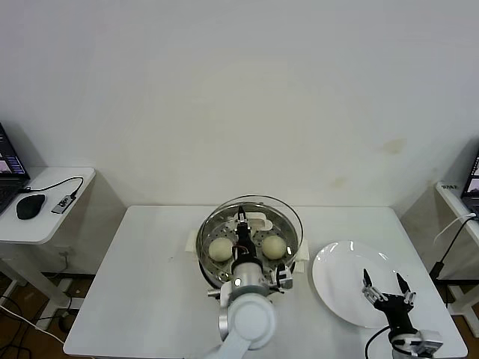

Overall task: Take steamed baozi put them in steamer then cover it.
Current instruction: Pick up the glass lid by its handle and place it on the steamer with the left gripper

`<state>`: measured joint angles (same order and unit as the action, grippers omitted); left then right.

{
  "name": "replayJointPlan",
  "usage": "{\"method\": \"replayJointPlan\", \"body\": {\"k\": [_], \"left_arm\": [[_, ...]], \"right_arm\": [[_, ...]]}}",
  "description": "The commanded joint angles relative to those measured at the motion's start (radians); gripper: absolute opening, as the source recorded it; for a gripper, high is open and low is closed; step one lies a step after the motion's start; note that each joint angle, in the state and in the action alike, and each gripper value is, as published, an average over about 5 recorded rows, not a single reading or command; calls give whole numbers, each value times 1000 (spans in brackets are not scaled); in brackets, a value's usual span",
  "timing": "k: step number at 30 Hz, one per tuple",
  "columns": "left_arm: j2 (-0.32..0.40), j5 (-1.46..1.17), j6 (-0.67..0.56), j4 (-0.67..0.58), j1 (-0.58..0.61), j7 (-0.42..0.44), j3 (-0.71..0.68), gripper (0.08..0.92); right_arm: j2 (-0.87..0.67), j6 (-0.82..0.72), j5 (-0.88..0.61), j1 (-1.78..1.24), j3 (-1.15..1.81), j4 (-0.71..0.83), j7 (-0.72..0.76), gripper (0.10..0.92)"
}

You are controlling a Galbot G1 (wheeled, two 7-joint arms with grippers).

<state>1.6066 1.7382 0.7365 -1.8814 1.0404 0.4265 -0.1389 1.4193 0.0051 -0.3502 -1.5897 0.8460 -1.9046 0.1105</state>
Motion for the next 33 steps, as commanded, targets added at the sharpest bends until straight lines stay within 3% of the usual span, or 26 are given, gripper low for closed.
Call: {"method": "replayJointPlan", "body": {"k": [1,33], "left_arm": [[7,25,43,6,40,-2,-19,136],[7,58,41,72,37,-40,5,136]], "right_arm": [[0,3,2,7,-6,4,1,823],[10,9,13,7,-19,2,3,823]]}}
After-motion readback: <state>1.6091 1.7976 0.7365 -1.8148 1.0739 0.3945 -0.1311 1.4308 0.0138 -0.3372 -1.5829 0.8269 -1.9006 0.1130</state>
